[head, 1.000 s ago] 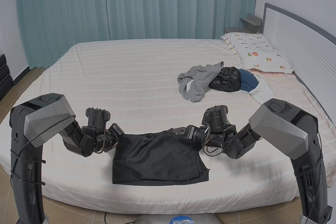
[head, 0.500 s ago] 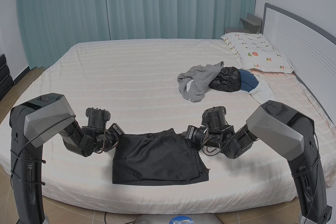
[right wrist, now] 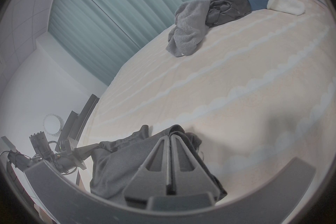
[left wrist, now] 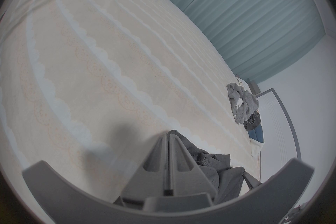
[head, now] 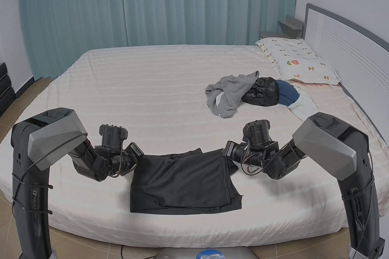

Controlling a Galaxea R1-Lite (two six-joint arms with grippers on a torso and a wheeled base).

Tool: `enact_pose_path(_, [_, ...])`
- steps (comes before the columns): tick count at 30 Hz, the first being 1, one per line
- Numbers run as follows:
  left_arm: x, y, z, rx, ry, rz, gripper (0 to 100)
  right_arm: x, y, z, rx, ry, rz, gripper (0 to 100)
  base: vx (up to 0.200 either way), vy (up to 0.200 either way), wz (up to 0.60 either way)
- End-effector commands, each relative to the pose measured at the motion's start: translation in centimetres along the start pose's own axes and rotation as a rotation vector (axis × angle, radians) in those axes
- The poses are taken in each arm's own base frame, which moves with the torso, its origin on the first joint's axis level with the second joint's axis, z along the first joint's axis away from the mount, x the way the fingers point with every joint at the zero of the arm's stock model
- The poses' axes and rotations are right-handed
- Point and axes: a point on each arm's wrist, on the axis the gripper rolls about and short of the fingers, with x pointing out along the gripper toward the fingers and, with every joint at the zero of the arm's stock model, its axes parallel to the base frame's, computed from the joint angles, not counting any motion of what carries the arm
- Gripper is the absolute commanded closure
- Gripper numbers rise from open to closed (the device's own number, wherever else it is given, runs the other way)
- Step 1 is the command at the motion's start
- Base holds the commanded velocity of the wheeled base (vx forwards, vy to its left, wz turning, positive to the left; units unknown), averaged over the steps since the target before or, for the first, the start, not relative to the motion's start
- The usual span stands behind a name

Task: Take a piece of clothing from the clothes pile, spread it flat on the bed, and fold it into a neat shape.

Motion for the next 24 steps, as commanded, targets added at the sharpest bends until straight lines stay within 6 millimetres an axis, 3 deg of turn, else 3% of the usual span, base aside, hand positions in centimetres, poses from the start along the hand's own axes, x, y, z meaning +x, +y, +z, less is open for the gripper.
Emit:
enact_pose_path(1, [-0.01,0.0,0.01,0.0,0.0,0.0,100,-0.63,-0.84,0.83,0.011,-0.01,-0.019,100,0.0,0.0,0.0])
enact_pose_path(18, [-0.06,-0.03,-0.05,-0.002,0.003,-0.001,100,-0.75,-1.45,0.83,0.016,-0.004,-0.032,100,0.0,0.0,0.0])
enact_pose_path(19, [-0.06,-0.05,-0.04,-0.002,0.003,-0.003,0,-0.79,-1.39,0.78,0.015,-0.002,-0.03,100,0.0,0.0,0.0])
enact_pose_path(21, [-0.06,-0.01,0.01,-0.003,0.001,-0.001,0,-0.78,-1.28,0.69,0.014,0.001,-0.026,100,0.0,0.0,0.0])
enact_pose_path(22, [-0.05,-0.04,0.03,-0.003,0.002,-0.003,0,-0.79,-1.29,0.66,0.014,0.001,-0.026,0,0.0,0.0,0.0])
enact_pose_path(24, [-0.1,-0.05,0.04,-0.005,0.002,-0.003,0,-0.99,-1.11,0.75,0.017,-0.003,-0.019,0,0.0,0.0,0.0])
